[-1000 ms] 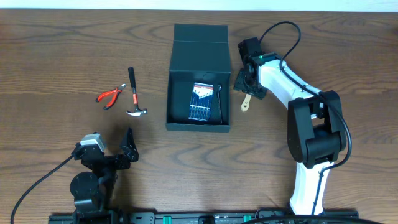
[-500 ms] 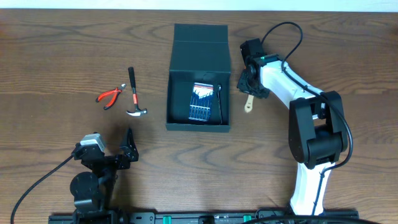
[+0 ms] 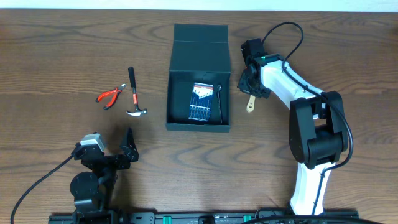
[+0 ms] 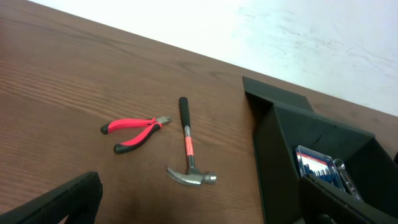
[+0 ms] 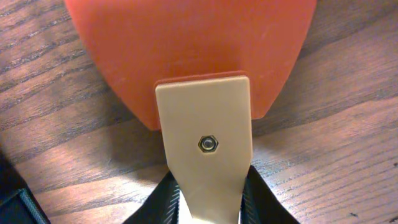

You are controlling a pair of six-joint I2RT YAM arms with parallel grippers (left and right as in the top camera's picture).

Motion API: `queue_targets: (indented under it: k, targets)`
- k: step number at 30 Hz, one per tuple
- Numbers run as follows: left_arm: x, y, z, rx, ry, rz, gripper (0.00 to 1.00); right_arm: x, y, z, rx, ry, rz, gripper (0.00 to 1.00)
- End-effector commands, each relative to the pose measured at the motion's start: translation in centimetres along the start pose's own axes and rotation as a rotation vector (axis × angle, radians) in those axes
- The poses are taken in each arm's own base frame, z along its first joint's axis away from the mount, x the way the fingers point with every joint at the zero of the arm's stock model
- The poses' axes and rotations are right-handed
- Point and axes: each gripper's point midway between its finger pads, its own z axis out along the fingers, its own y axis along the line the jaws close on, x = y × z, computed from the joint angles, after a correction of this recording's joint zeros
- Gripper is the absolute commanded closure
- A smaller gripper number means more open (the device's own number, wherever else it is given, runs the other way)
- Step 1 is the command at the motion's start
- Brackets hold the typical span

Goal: Pack container
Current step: 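Lower the right gripper onto the scraper's wooden handle and grasp, then lift the orange scraper and lower it into the green box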

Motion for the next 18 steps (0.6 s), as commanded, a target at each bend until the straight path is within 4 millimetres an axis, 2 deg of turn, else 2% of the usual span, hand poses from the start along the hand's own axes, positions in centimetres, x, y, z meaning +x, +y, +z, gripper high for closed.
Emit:
queue_targets:
  k: [1,10,14,18]
  targets:
    - [1.1,0.7,0.3,-0.022,0.02,-0.01,0.02,1.7,-1.1,1.3,0.016,0.074,0.007,0.85]
    - [1.1,0.7,0.3,-0.022,0.02,-0.01,0.02,-0.3,-1.6,-1.5,-0.058,0.047,0.061,0.98]
    - [1.1,0.7,0.3,-0.022,0.02,-0.01,0.01,-1.7,-2.1,-3.8,-0.086,0.001,0.083,0.99]
    - [1.1,0.7,0.3,-0.022,0.02,-0.01,0.01,-3.2,-2.2,-7.2,-0.133,-0.075,0.065,0.99]
